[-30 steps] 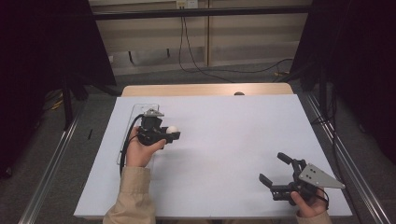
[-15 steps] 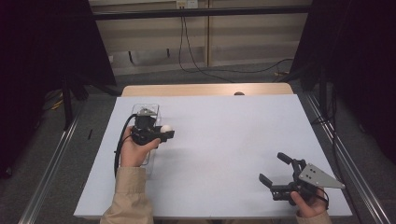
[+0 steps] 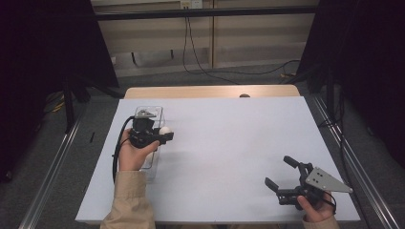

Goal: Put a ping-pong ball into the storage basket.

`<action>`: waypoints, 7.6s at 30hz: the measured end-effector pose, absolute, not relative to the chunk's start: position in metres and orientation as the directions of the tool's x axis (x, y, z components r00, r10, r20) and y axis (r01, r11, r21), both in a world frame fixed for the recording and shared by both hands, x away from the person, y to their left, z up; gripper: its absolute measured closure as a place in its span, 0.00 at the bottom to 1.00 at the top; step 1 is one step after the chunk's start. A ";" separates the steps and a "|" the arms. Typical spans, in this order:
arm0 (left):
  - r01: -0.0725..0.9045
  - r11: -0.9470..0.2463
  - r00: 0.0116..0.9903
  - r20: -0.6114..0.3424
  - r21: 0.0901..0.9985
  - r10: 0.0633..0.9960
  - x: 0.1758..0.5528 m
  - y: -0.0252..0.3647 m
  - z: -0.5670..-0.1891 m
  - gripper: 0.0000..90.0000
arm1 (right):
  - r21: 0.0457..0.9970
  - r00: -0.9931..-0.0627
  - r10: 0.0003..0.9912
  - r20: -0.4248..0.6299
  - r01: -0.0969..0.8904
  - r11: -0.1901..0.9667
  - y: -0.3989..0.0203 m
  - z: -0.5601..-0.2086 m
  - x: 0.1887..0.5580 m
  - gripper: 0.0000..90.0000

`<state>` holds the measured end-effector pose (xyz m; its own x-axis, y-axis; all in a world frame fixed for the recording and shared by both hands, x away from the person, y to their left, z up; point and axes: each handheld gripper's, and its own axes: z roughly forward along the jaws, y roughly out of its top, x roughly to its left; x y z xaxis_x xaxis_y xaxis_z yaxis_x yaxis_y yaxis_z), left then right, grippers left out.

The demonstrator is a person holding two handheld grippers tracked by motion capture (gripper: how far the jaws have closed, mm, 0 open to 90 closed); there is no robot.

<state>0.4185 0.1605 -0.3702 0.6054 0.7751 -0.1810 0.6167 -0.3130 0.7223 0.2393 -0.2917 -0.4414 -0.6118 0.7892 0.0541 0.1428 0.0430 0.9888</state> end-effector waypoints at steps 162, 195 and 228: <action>0.681 -0.263 0.436 -0.089 0.683 0.895 0.425 0.208 -0.393 0.56 | 0.989 -0.615 0.787 0.052 0.142 0.045 -0.291 -0.442 0.240 0.01; 0.674 -0.237 0.419 -0.097 0.700 0.903 0.421 0.207 -0.388 0.26 | 0.989 -0.615 0.787 0.053 0.139 0.042 -0.291 -0.441 0.240 0.01; 0.574 -0.216 0.481 -0.112 0.790 0.869 0.400 0.195 -0.379 0.05 | 0.989 -0.611 0.790 0.055 0.142 0.041 -0.292 -0.441 0.238 0.01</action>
